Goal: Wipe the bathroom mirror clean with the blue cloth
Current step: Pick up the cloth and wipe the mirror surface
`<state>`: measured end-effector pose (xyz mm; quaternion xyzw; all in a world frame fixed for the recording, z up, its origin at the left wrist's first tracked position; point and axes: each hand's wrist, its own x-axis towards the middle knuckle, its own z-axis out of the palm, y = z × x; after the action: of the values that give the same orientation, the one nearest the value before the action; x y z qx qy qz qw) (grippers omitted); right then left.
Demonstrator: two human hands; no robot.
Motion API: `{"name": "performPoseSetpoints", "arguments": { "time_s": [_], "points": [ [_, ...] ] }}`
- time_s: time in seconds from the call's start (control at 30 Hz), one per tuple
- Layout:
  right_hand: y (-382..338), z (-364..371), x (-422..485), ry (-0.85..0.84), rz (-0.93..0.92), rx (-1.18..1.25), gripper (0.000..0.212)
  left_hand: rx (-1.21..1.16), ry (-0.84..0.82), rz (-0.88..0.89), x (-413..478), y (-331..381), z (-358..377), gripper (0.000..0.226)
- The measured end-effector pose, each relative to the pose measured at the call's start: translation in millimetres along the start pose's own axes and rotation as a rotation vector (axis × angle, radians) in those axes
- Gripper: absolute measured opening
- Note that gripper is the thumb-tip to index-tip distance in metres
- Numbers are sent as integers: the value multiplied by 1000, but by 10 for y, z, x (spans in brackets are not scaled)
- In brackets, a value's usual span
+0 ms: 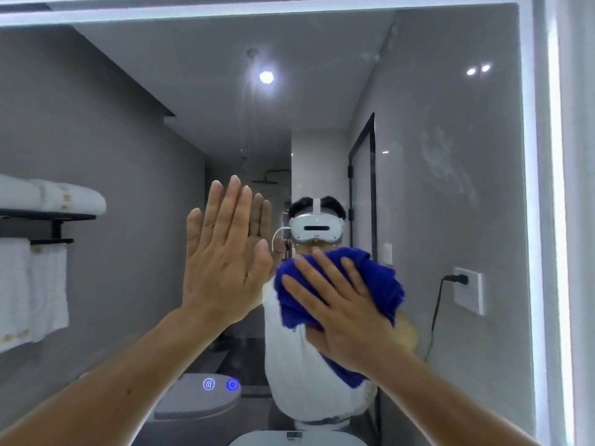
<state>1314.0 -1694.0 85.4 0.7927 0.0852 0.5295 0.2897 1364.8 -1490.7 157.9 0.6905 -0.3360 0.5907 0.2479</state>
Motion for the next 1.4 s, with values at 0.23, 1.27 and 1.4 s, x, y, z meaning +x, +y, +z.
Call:
{"name": "performPoseSetpoints", "arguments": {
  "time_s": [0.23,1.27,1.4],
  "points": [
    [1237,-460,120,56,462,1,72,-5,15,54,154,139,64,67],
    [1526,-735,1980,189,539,84,77,-31,50,-15,1249,555,71,67],
    [1051,-488,1506,186,331,68,69,5,15,-33,1245,525,6,71]
  ]
}}
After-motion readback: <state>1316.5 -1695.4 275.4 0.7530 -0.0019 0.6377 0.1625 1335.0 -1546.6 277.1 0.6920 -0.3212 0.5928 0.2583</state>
